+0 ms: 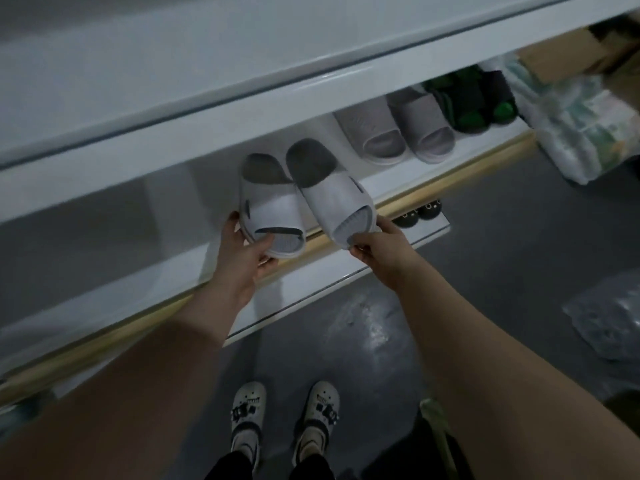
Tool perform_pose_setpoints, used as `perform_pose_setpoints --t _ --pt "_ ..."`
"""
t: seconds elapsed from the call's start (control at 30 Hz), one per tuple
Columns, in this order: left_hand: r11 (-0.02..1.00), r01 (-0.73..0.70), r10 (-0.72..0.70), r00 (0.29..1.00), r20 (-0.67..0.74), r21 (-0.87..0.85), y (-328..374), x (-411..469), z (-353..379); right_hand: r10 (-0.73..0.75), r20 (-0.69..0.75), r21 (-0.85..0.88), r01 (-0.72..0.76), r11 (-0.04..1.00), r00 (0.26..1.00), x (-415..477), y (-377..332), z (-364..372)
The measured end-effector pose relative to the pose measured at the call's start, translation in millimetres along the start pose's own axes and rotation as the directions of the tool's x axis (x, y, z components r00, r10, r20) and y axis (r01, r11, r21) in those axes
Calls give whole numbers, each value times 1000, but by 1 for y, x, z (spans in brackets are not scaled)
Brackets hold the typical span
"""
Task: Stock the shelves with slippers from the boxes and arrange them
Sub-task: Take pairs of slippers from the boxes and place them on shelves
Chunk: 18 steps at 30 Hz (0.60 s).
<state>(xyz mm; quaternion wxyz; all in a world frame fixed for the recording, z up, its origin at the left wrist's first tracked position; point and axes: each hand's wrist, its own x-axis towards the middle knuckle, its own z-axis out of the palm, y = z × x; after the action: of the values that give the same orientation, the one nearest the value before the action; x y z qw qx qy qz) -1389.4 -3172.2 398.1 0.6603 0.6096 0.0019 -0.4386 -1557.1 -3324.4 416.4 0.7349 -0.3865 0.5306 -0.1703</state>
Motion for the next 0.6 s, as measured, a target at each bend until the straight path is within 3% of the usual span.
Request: perform_pose_setpoints --t 0.27,0.43,0.6 --pt "994 -97 93 992 -80 -51 -6 59 7 -56 -64 12 57 998 996 71 -12 16" --pt "985 -164 147 963 -226 -58 8 93 19 -108 -116 -83 99 992 987 104 -11 23" --pt "969 -229 247 936 -250 96 24 122 33 -156 -89 -140 143 980 984 120 -16 30"
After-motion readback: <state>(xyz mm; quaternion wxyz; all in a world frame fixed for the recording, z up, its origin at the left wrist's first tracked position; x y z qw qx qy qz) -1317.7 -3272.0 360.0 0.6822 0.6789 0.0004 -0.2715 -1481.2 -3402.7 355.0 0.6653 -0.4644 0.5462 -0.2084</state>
